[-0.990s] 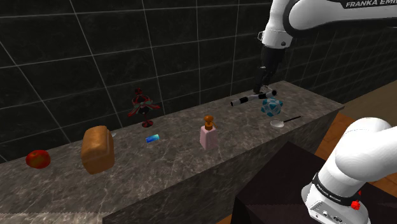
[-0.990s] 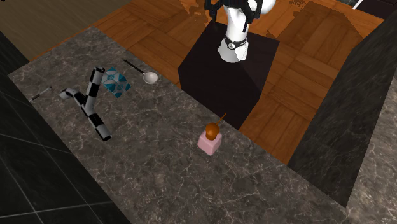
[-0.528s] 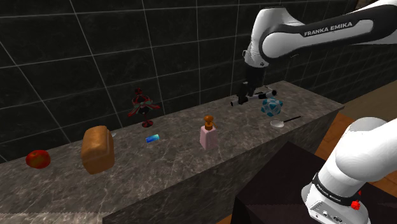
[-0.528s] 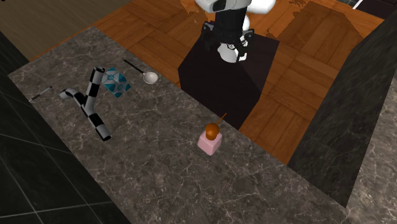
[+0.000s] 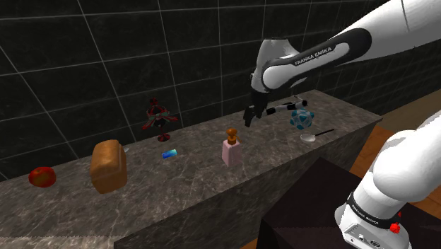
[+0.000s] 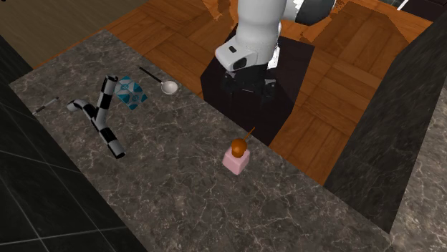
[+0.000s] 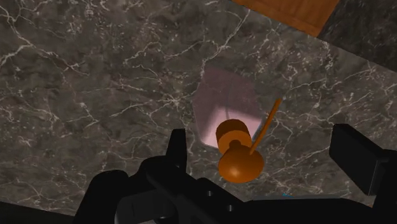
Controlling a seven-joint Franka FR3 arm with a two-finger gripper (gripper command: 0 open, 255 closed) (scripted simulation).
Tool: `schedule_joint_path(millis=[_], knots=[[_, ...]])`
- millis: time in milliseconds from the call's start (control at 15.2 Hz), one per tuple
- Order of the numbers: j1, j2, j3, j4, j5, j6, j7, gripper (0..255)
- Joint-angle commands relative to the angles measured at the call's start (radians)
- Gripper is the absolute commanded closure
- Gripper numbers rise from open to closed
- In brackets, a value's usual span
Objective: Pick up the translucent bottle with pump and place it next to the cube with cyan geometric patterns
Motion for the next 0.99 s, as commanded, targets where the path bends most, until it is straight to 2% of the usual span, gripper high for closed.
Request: schedule_joint_path(millis=[0, 462, 924], knots=[[0.001, 0.071, 0.004, 0.017, 0.002, 0.064, -0.002, 0], [0.009, 0.347, 0.020, 0.135, -0.006, 0.248, 0.005, 0], [0.014, 0.424, 0.021, 0.137, -0.014, 0.324, 0.010, 0]])
